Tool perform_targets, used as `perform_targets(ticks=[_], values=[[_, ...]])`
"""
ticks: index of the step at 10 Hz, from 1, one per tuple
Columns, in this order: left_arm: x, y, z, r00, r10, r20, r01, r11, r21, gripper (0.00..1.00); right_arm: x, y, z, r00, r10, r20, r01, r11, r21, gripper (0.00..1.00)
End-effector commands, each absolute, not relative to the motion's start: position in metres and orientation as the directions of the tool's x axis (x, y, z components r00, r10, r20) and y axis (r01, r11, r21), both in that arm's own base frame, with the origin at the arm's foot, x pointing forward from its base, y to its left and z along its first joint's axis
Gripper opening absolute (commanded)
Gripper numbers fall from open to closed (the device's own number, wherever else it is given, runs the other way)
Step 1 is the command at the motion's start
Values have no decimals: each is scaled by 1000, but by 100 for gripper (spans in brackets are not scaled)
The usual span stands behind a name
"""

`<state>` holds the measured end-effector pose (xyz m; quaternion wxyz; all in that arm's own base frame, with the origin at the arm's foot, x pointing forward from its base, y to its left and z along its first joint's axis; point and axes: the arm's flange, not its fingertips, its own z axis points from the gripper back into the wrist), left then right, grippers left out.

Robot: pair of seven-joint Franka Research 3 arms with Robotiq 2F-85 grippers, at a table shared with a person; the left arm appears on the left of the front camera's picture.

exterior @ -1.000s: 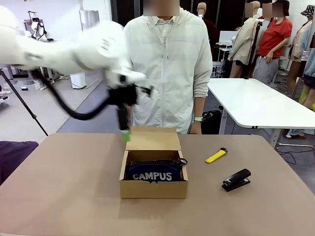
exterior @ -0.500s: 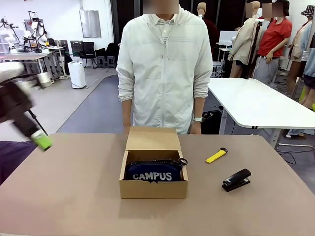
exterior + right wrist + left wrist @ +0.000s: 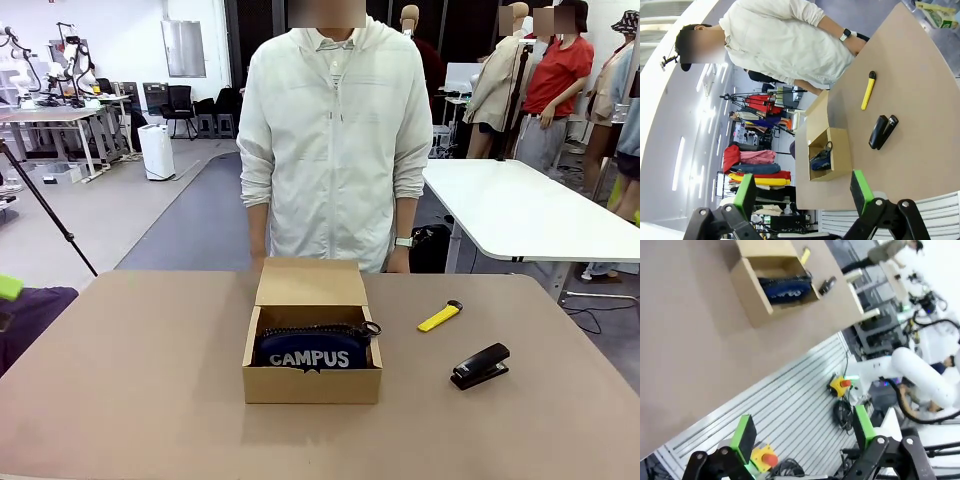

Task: Pack the items into the box.
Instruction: Pick up the item specified by the human and place it in the Mailer Box.

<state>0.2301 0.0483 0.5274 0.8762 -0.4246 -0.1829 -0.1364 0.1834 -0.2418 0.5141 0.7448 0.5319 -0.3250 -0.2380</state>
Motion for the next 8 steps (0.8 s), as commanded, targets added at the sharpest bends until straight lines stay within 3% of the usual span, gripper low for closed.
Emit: perform_targets(ticks=[1,8], values=[[235,28,521,869,-200,453,479,573,-665,100,185,-243,517,665,-701,258,-32,318,948,100],[235,28,521,869,-200,453,479,573,-665,100,185,-243,517,665,-701,258,-32,318,948,100]])
